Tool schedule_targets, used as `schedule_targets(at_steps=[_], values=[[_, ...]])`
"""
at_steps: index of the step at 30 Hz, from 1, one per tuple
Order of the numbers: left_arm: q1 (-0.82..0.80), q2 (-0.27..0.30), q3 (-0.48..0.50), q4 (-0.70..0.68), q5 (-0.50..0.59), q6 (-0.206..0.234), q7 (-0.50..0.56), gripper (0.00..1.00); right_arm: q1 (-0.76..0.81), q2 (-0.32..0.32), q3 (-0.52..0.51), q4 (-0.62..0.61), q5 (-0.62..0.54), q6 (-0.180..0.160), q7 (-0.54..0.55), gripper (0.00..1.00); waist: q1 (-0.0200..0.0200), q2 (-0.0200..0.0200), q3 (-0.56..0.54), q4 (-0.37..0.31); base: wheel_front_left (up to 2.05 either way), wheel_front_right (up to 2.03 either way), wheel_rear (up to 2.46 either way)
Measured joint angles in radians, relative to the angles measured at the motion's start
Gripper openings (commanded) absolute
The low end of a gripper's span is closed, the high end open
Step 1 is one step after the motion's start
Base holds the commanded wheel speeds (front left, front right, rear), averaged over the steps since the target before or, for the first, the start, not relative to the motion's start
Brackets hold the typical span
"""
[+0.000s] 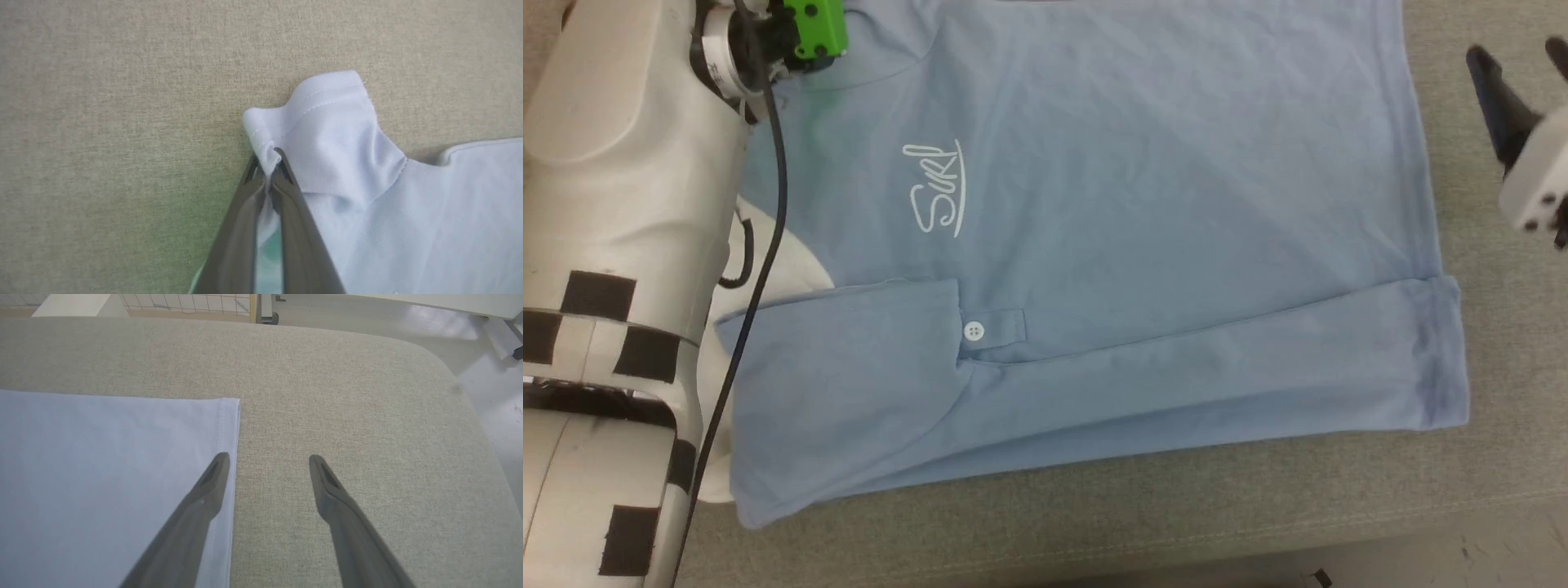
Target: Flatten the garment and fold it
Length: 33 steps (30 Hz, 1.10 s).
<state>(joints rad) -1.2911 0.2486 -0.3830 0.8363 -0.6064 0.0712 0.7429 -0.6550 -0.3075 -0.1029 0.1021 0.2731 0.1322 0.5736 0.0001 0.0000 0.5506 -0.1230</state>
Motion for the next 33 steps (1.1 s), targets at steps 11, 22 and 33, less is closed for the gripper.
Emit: schedule_targets(at_steps=[11,22,33], values=[[-0.002,-0.003,0.024,-0.153,-0.043,0.000,-0.004,0.00,-0.338,-0.100,0.144,0.200,-0.065,0.000,0.320,1.00,0.0000,0.0000,0.061,0.071,0.00,0.00,0.00],[0.004,-0.002,0.041,-0.272,-0.066,0.000,-0.005,0.00,-0.409,-0.142,0.242,0.268,-0.073,0.000,0.430,1.00,-0.0001,0.0000,0.145,0.136,0.00,0.00,0.00],[0.057,0.004,0.049,-0.309,-0.085,-0.007,-0.033,0.00,-0.405,-0.109,0.182,0.265,-0.053,0.000,0.462,0.00,0.0000,0.0000,0.125,0.139,0.00,0.00,0.00]])
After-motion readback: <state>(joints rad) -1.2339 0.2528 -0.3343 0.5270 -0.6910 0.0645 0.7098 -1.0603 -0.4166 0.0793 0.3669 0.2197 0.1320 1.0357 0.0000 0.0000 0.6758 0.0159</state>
